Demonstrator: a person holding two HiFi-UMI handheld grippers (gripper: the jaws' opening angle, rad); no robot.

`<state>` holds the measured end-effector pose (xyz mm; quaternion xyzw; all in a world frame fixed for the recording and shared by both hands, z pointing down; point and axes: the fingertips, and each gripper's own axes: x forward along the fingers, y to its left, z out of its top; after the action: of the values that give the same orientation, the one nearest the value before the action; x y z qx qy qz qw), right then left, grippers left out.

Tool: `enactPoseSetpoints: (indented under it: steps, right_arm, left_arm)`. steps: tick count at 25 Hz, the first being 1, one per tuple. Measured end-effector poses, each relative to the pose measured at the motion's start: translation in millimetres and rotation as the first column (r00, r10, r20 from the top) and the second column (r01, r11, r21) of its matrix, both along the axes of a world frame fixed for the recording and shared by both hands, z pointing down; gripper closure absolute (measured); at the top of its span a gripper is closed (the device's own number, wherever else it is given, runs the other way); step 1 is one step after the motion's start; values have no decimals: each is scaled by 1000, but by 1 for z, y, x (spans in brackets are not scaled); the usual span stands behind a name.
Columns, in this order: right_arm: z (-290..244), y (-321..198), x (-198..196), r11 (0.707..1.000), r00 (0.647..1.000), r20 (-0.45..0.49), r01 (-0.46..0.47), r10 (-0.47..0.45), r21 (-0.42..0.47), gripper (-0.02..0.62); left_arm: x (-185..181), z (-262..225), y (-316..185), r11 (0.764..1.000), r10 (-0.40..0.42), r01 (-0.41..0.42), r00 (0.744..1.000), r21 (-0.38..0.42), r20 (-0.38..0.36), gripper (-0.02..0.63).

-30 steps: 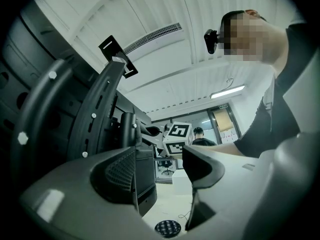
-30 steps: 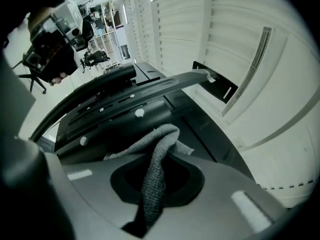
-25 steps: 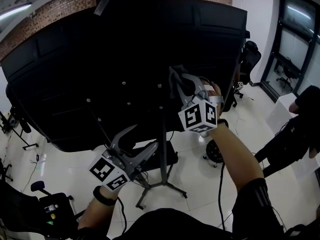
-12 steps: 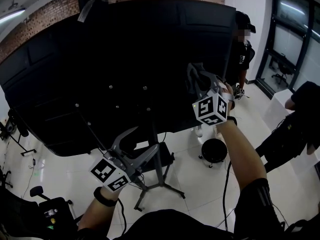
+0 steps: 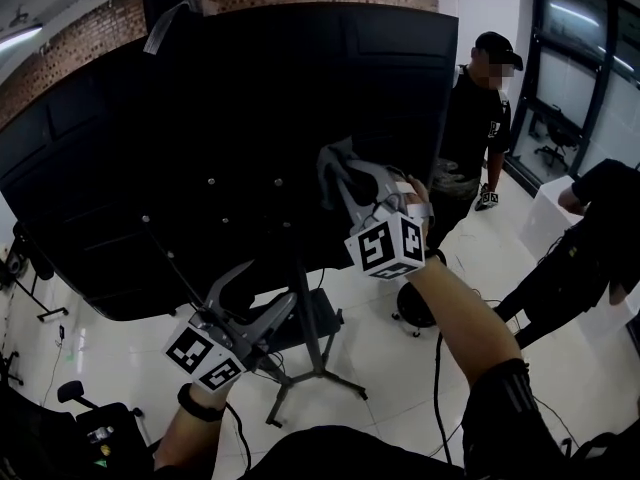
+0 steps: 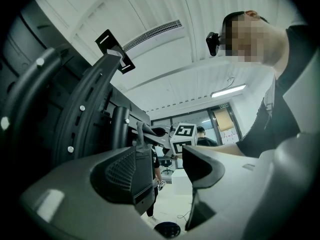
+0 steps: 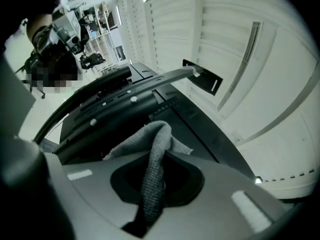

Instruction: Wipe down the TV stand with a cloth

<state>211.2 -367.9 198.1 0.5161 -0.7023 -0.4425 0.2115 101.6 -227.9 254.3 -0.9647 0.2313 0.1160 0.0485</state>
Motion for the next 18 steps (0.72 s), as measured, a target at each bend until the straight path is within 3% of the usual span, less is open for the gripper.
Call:
enactPoseSetpoints:
  steps: [4, 9, 18]
  right_arm:
    - [21, -3, -36, 998, 998, -28, 59, -60, -36, 578]
    - [58, -19, -54, 992, 995, -61, 70, -77, -108, 578]
    - [72, -26, -22, 993, 998, -64, 19, -27, -118, 579]
  left_arm:
    - [-15, 1, 1, 1000, -28, 27, 1000, -4, -6, 293]
    - [-27, 6, 0, 999, -50, 50, 999, -16, -12, 293]
    - [-18, 14, -5, 999, -32, 32, 999, -33, -13, 294]
